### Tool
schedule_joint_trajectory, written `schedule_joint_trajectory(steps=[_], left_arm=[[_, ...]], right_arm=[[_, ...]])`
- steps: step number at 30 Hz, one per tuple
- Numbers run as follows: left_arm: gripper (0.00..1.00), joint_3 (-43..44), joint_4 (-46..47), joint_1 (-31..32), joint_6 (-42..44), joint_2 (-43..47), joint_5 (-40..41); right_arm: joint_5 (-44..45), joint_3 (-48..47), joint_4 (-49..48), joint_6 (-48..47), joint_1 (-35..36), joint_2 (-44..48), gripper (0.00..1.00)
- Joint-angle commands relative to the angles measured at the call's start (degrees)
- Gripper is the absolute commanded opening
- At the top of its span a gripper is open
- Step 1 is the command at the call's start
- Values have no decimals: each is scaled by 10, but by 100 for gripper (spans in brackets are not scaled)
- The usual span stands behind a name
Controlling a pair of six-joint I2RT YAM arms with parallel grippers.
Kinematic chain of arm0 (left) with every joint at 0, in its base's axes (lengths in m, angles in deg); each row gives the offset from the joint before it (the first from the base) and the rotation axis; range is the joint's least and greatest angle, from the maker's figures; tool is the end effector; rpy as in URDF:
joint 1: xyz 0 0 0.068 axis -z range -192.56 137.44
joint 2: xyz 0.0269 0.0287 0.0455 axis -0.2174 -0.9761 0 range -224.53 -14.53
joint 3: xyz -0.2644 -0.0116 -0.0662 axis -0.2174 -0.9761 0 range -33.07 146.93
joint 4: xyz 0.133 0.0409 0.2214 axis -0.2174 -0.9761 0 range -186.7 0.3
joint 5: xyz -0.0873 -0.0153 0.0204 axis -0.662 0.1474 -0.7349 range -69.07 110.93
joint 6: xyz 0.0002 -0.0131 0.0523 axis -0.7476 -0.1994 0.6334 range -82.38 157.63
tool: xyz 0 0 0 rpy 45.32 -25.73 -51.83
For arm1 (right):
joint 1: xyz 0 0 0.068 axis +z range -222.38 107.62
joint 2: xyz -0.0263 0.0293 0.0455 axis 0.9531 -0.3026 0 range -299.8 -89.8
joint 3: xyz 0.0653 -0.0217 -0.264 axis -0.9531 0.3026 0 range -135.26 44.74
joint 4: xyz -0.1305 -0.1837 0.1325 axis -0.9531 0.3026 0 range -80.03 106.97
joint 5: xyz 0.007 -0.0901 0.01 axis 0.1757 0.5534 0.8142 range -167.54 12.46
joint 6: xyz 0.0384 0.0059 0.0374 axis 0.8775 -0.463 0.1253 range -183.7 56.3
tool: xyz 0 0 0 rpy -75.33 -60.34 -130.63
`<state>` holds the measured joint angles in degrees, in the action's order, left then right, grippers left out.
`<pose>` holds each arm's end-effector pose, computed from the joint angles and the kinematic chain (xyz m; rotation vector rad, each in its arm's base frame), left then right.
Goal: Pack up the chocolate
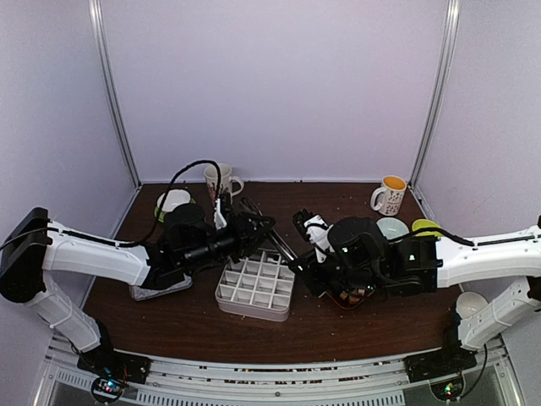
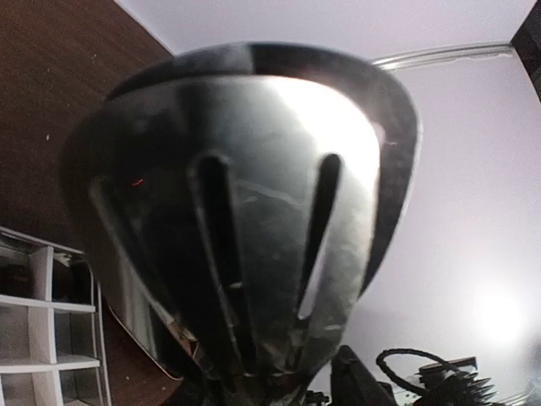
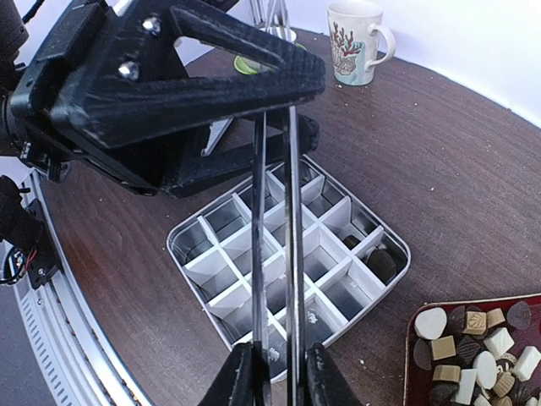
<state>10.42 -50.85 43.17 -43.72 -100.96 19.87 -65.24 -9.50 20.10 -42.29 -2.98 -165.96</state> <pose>0.1870 -0.2757 0.2462 -0.4267 1.9538 -1.7396 0.1122 0.2769 0.2763 -0.7732 2.0589 0.6996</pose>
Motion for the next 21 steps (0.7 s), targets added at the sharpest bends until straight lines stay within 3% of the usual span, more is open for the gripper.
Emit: schedule_joint_trajectory(steps=[1, 7, 14, 21], left_arm=[[52, 0, 8, 3, 25, 23, -1], [92, -48, -16, -1, 45, 62, 10], [97, -107, -88, -42, 137, 152, -9], [98, -59, -274, -124, 298, 230, -32]], right_arm=[[23, -4, -1, 12, 1, 9, 21], [39, 5, 20, 11, -10, 26, 18], [34, 52, 18, 11, -58, 75, 15], [14, 95, -6, -3, -116, 108, 15]])
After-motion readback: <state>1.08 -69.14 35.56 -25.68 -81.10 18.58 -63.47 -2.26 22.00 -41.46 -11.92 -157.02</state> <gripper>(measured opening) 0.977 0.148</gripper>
